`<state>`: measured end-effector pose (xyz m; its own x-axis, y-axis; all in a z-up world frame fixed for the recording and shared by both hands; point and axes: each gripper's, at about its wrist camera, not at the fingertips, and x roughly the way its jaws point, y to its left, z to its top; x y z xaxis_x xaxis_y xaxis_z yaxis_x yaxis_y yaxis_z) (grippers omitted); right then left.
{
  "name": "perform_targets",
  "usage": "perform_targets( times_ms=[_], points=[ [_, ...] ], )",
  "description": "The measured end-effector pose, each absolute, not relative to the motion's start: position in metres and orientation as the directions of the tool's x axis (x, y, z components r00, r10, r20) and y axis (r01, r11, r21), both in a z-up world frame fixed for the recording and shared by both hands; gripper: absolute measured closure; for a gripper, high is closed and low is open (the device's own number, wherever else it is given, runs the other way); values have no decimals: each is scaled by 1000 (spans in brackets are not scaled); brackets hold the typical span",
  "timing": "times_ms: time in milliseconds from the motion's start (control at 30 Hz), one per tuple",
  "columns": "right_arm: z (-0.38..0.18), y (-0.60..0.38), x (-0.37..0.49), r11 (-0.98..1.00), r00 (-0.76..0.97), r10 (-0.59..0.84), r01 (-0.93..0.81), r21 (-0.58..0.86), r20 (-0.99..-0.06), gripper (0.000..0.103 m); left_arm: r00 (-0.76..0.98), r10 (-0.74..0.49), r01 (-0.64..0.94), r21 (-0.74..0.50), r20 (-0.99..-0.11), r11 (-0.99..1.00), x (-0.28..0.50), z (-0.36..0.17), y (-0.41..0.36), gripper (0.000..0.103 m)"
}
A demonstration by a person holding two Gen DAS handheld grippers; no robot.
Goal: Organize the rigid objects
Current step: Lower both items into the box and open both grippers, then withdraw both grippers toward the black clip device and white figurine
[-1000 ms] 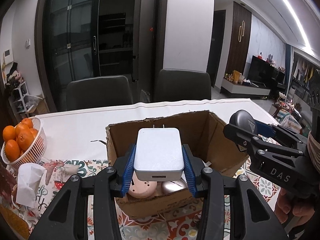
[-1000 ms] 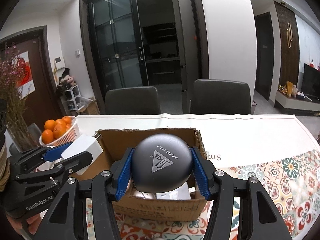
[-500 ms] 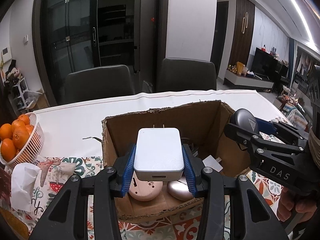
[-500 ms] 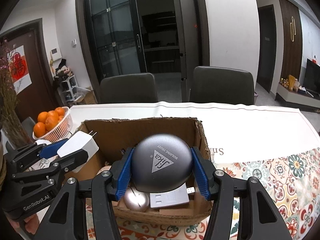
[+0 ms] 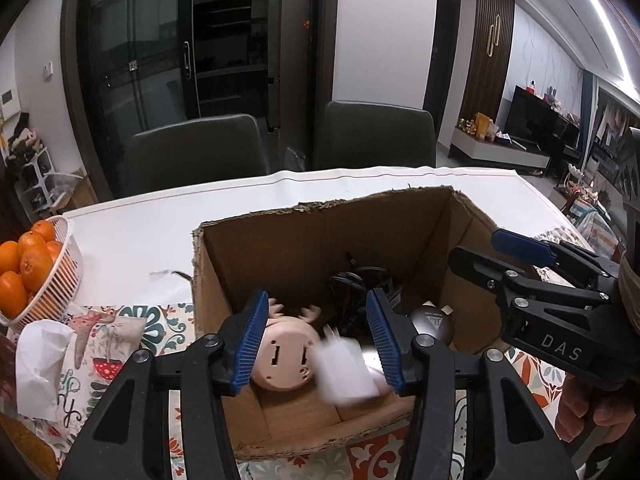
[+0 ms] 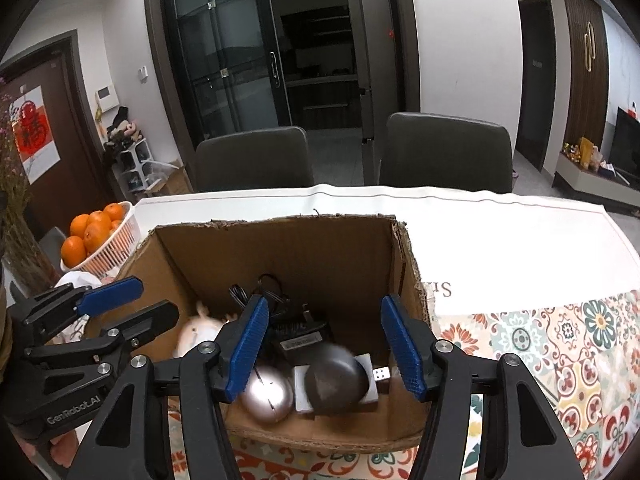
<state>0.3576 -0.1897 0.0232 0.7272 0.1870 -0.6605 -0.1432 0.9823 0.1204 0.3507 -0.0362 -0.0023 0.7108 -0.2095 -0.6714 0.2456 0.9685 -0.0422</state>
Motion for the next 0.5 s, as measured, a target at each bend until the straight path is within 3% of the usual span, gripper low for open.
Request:
perform_targets(
  times_ms=[500],
  points=[
    [40, -194, 308, 983, 768, 186, -146, 116, -613, 43, 761, -147, 174, -19, -632, 985, 294, 10, -36, 48]
  ],
)
